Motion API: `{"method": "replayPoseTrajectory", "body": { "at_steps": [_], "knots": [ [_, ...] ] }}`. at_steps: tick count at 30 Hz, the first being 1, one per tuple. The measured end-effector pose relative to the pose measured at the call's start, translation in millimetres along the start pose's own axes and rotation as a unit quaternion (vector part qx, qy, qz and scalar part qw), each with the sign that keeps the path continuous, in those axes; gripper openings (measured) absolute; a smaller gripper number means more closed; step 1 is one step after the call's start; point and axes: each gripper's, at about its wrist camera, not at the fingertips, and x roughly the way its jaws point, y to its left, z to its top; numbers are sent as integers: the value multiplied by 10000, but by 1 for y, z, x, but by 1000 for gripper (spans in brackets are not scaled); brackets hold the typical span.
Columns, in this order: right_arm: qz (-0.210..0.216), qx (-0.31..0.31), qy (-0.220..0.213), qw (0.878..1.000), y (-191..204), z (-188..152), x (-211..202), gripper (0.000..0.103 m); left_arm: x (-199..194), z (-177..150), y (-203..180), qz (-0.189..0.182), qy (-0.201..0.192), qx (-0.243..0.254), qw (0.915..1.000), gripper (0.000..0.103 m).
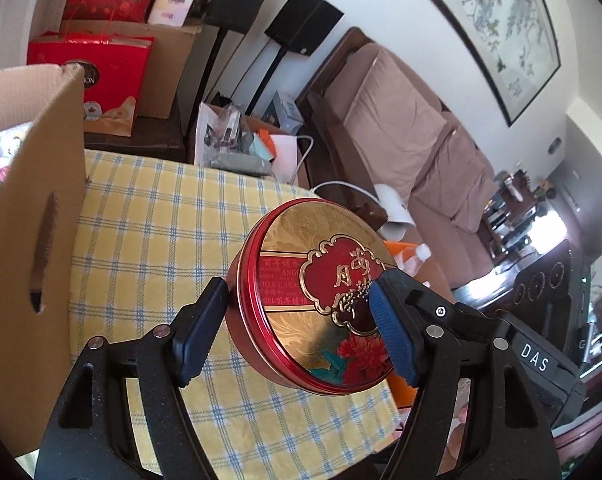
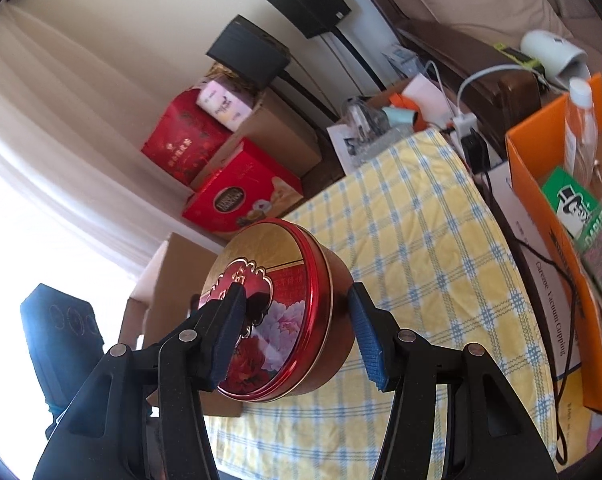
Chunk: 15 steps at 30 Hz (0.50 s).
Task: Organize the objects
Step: 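Lift the red tin with the left gripper and carry it over the box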
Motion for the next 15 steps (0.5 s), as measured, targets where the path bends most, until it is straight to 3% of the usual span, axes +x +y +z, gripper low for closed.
{"method": "replayPoseTrajectory", "body": {
  "at_steps": [15],
  "knots": [
    [277,-442,-44,9986,72,2,-4,53,-70,20,21,137,-582,-290,9978,69]
  ]
}}
